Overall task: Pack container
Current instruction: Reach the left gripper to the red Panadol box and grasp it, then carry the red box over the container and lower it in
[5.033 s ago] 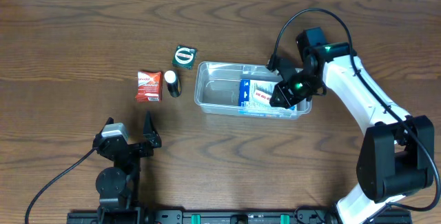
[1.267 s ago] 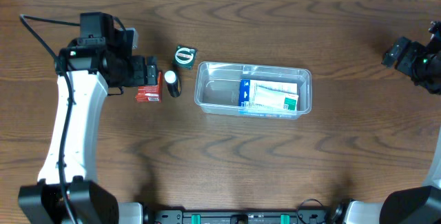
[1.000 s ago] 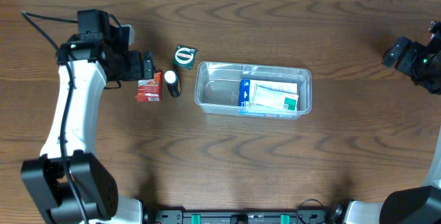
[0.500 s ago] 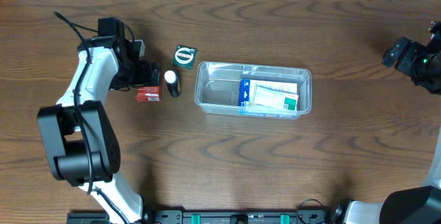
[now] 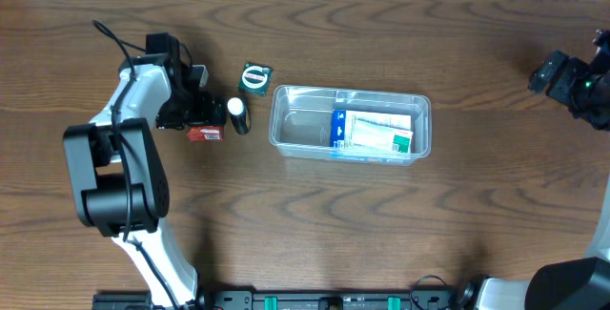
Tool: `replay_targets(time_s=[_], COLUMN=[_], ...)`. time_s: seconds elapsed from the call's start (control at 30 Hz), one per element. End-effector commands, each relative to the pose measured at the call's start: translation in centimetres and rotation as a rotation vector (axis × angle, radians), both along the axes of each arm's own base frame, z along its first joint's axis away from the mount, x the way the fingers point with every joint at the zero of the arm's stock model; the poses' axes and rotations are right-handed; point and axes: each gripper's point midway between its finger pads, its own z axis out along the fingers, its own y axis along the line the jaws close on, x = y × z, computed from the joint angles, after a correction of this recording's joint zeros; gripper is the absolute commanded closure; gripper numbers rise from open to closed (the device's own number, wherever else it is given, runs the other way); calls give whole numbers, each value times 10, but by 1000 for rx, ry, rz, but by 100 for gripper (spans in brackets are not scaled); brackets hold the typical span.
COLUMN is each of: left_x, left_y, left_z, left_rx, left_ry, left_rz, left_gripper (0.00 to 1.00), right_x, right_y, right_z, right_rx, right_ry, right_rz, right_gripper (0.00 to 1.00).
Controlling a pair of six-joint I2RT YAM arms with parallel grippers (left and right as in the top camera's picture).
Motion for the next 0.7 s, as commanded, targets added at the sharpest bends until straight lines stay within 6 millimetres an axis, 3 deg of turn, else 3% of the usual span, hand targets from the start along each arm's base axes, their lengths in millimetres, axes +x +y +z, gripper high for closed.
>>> replay_targets(time_s=[0.0,0.13,0.37,0.5,0.67], left_x=[2,2,2,2,2], left_y=[3,3,3,3,3], left_z=[-7,-10,-10,-9,4], left_rx=[11,11,11,8,6], left_ry=[13,17,17,22,10], left_rz=[-18,-18,-6,43,76], left_gripper=[2,3,39,47,48], right_x=[-1,-1,-1,-1,-1], right_y=[-2,-2,-1,-1,-1], right_z=[2,2,2,2,2], right_rx=[3,3,3,3,3], right_ry=[-6,-6,-6,-6,-6], right_rz=[-13,-13,-11,-11,-11], right_gripper=[1,1,1,1,1])
